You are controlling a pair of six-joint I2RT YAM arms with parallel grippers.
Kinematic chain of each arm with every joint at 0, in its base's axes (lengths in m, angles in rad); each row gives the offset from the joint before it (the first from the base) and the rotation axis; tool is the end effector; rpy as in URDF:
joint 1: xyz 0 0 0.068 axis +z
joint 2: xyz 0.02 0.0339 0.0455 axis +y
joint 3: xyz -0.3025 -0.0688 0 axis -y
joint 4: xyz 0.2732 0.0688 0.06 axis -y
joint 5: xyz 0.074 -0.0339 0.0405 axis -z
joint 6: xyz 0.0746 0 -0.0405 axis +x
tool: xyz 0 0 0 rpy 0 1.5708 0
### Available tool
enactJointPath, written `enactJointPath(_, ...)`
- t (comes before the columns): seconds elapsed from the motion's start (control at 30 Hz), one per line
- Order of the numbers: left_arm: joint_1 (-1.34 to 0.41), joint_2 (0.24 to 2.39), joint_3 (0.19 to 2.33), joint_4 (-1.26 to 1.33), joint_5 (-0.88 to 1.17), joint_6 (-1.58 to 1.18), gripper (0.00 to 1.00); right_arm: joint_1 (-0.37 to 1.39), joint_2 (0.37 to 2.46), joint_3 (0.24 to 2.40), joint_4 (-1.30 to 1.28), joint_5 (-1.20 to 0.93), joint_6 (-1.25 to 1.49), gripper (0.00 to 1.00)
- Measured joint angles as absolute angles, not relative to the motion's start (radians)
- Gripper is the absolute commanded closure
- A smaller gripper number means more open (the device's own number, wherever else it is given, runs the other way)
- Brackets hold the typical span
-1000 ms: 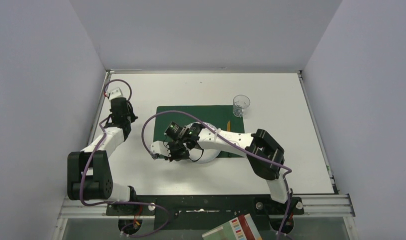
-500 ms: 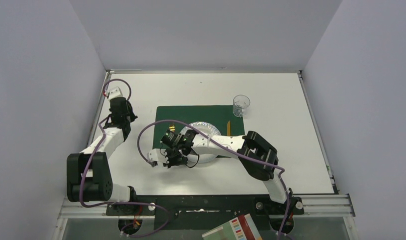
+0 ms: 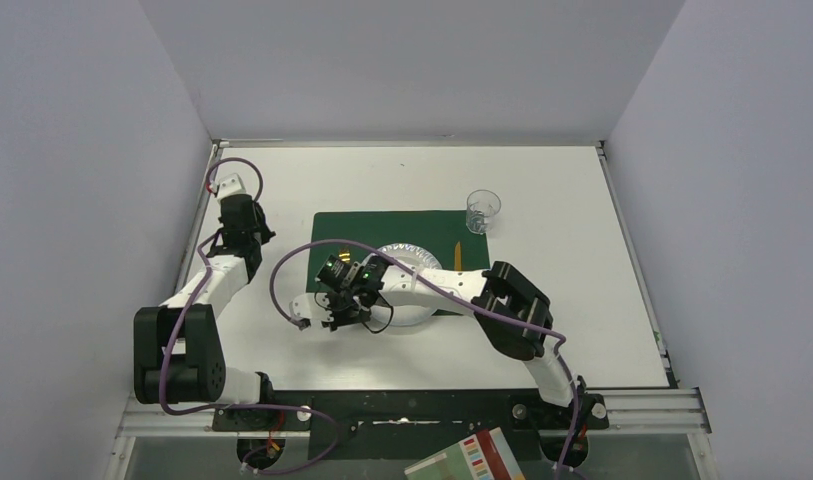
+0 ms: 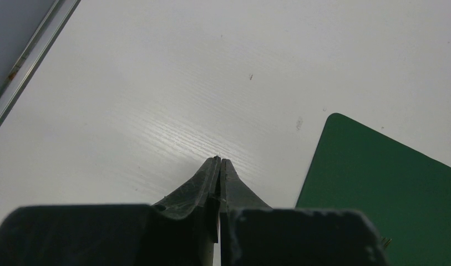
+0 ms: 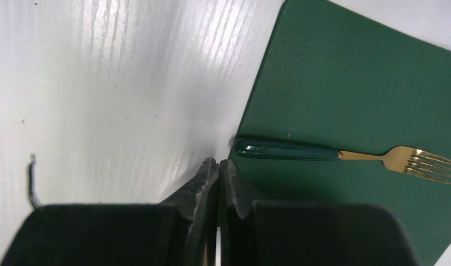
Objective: Set the dinner table for one person
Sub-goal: Adjust the fork on the napkin.
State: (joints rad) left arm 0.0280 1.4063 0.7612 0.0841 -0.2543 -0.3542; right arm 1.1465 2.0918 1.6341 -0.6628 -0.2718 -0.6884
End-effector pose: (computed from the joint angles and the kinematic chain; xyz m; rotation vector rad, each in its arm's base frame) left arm 0.3480 0.0285 0.2178 -0.5465 2.0408 0.0767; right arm 0.1899 0.4691 0.1776 -2.2124 1.5863 0.5039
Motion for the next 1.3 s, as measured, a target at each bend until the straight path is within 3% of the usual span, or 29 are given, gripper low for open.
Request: enactJointPath(1.3, 0.041, 1.406, 0.761, 0.083, -0.255, -0.355, 1.0, 1.147, 2.16, 1.679, -0.707, -0.198, -0.707, 1.0)
